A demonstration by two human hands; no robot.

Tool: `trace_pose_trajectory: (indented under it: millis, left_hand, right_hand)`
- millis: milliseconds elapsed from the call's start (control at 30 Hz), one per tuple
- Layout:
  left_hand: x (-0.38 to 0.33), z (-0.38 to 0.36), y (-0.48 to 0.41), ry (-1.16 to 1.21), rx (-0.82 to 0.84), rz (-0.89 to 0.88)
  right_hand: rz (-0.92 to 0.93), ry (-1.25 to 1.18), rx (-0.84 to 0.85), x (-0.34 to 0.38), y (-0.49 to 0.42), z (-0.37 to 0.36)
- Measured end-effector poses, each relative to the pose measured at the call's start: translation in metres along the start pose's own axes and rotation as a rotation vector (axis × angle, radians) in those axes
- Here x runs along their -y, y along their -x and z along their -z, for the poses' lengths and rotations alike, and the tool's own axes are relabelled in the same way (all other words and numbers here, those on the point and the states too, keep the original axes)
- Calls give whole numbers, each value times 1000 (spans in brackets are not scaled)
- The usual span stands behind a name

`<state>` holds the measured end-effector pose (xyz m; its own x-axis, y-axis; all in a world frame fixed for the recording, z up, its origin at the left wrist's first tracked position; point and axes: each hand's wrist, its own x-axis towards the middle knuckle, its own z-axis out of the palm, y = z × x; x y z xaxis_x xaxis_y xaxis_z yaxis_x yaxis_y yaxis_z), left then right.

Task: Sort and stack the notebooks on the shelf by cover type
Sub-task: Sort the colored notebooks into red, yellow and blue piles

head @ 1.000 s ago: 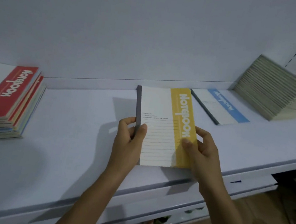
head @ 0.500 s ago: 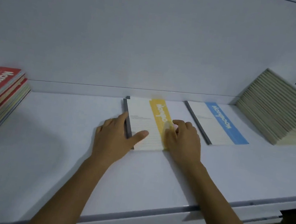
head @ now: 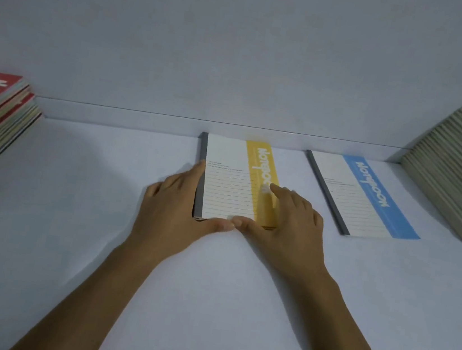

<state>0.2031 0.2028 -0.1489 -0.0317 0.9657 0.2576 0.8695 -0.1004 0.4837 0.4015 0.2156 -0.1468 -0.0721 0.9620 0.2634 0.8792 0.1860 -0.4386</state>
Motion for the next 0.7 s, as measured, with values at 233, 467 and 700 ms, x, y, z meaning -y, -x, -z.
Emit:
trace_pose_trajectory:
  millis: [233,467,700]
  left_hand:
    - [-1,1,0,2,-20,-31]
    - [-1,-2,1,-103,65,3]
    - [-7,9,4,111,54,24]
  right_hand:
    - [22,-93,-5,-5,-3,-2]
    - [20,-55,47,-1,-2,2]
    - [-80,-250,119,13,2,26]
